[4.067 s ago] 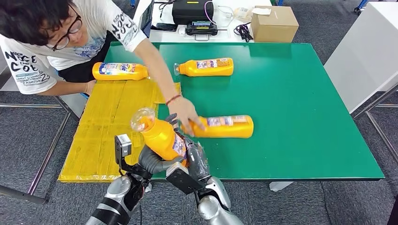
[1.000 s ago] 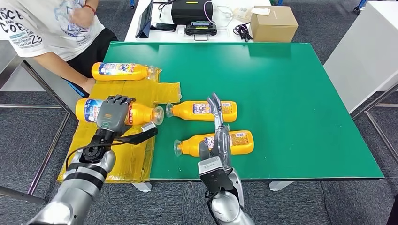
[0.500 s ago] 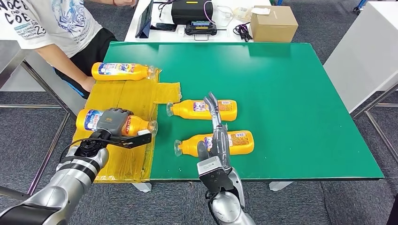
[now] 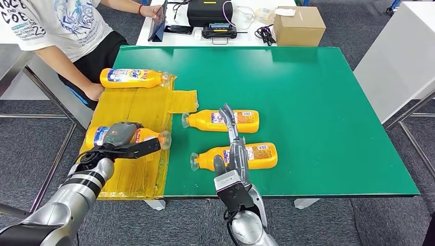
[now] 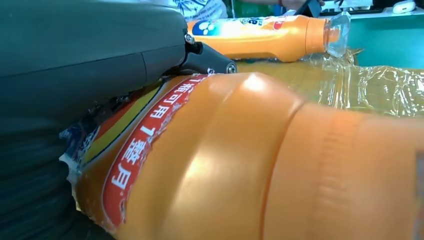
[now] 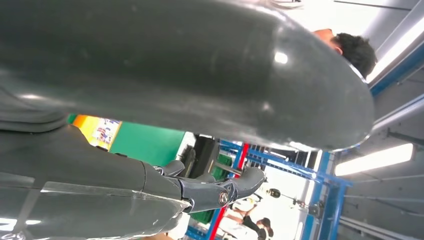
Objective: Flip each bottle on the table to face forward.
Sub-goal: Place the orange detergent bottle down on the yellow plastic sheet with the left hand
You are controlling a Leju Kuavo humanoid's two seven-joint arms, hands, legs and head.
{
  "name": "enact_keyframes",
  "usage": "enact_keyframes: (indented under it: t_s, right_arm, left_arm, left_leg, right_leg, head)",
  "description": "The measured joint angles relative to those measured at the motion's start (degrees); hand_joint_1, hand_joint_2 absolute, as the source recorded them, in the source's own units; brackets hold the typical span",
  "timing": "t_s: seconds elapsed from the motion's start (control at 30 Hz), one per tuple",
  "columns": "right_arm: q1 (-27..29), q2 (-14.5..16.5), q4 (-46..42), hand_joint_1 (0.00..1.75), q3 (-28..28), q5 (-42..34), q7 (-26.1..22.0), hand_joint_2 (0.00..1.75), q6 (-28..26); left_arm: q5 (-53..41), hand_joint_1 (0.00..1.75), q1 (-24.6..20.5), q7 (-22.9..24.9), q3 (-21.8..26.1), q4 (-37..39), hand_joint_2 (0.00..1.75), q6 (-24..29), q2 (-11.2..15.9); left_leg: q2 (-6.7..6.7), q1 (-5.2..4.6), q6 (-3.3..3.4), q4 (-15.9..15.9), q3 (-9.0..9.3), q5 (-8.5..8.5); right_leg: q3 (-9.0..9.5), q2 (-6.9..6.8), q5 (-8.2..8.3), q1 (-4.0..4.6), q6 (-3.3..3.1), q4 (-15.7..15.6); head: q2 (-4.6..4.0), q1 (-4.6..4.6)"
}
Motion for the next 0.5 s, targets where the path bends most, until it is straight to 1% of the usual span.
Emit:
enact_keyframes:
  t_s: [0.03,0.07,0.17,0.33,0.47,0.5]
  right_arm:
    - [0.0,0.0,0.1,0.0,-0.01,-0.06,0.04,0.0,0.08]
    - [0.0,0.0,0.2,0.0,-0.03,-0.1,0.06,0.0,0.11]
    - [0.0,0.0,0.49,0.0,-0.07,-0.18,0.07,0.0,0.2]
    - [-0.05,0.01,1.22,0.0,-0.14,-0.52,0.13,0.0,0.69]
    - [-0.06,0.08,1.86,0.0,-0.21,-0.92,0.13,0.0,1.01]
    - [-0.06,0.11,2.01,0.0,-0.22,-1.02,0.13,0.0,1.1]
  left_arm:
    - [0.2,0.45,0.03,-0.12,0.27,0.0,1.75,-0.08,-0.01]
    - [0.31,0.13,0.04,-0.17,0.54,0.0,1.75,-0.19,-0.02]
    - [0.77,0.01,0.23,-0.16,1.24,0.05,1.75,-0.77,-0.04]
    - [2.11,0.0,1.05,-0.62,2.07,0.24,1.75,-1.51,-0.17]
    - [2.21,0.0,1.16,-0.69,2.29,0.37,0.0,-1.79,-0.2]
    - [2.2,0.0,1.18,-0.69,2.28,0.41,0.0,-1.92,-0.21]
  left_leg:
    - [0.0,0.0,0.0,0.0,0.01,0.0]
    - [0.0,0.0,0.0,0.0,0.01,0.0]
    - [0.0,0.0,0.0,0.0,0.03,0.0]
    - [-0.04,0.0,0.0,0.0,0.03,0.01]
    - [-0.04,0.0,0.0,0.0,0.03,0.01]
    - [-0.04,0.0,0.0,0.0,0.03,0.01]
  right_leg:
    - [0.0,0.0,0.0,0.0,0.0,0.0]
    - [0.01,0.0,0.0,0.0,0.0,0.0]
    - [0.03,0.0,0.0,0.0,0.0,0.0]
    - [0.04,-0.02,0.0,0.0,0.0,0.01]
    - [0.04,-0.02,0.0,0.0,0.0,0.01]
    - [0.04,-0.02,0.0,0.0,0.0,0.0]
  head:
    - [0.0,-0.01]
    - [0.0,0.0]
    - [0.0,0.0]
    - [0.0,0.01]
    - [0.0,0.01]
    - [0.0,0.01]
